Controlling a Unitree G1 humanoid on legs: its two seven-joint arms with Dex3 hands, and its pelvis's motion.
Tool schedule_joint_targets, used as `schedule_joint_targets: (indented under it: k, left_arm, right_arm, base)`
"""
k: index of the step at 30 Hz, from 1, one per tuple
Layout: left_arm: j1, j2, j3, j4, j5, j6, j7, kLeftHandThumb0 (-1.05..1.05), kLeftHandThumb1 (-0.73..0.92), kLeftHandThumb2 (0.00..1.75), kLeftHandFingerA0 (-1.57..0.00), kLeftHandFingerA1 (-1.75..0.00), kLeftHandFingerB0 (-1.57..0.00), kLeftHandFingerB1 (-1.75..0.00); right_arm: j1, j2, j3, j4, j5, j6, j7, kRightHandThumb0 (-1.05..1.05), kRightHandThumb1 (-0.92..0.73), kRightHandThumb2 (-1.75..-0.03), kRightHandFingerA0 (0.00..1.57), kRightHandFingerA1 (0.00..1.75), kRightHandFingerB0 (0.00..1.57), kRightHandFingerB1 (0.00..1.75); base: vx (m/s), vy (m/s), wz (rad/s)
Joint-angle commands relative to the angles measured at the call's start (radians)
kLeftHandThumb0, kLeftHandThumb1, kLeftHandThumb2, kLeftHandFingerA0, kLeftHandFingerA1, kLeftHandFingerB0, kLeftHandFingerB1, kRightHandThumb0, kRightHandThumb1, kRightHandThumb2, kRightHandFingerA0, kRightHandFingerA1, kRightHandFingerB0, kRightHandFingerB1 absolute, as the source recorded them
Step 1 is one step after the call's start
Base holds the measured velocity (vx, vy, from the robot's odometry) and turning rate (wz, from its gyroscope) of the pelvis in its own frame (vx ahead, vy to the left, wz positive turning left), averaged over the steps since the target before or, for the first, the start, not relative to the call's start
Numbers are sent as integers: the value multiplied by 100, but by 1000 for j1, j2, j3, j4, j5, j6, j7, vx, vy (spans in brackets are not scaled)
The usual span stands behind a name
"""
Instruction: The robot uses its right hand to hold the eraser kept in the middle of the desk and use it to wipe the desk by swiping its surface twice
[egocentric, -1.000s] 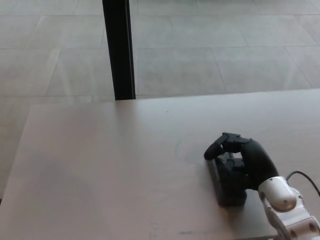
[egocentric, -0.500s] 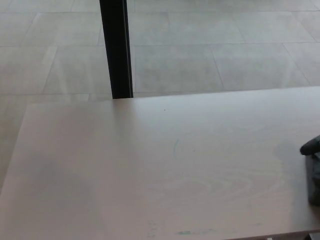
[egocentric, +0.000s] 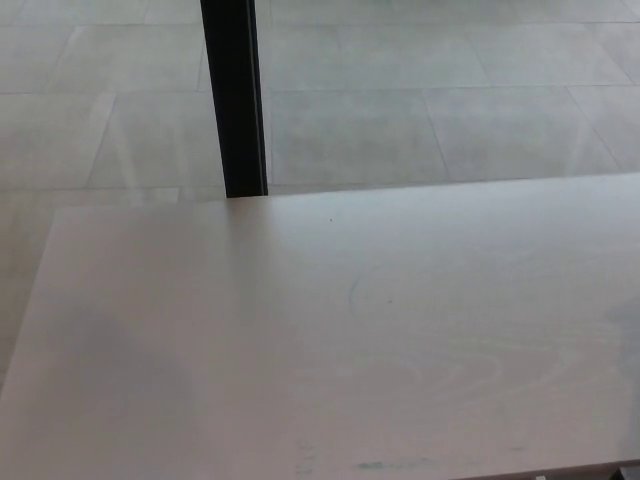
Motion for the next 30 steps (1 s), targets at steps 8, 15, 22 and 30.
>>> schedule_joint_targets:
  k: [8,15,22,30]
  left_arm:
    - [-8,18,-3,1,-10,-11,-1,-54,59,57,-62,-109,-63,-70]
    - [-16,18,-4,0,-14,0,-7,-54,59,57,-62,-102,-62,-70]
    - [-14,15,-17,-10,-8,-5,-15,-54,60,58,-63,-104,-62,-69]
    - [-19,19,-19,18,-13,-39,-31,-54,60,58,-69,-110,-64,-69]
  right_arm:
    - [-44,176,58,-21,1,55,-32,-14,-61,-96,87,175,68,160]
    - [-39,336,202,-76,-64,51,-44,-21,-61,-93,93,175,69,168]
    - [12,442,314,-139,-85,26,-36,-19,-52,-123,95,175,82,166]
    - [107,488,421,-220,-110,61,0,-19,-49,-127,90,175,77,168]
  base:
    - [0,0,0]
    - [0,0,0]
    - [0,0,0]
    - [0,0,0]
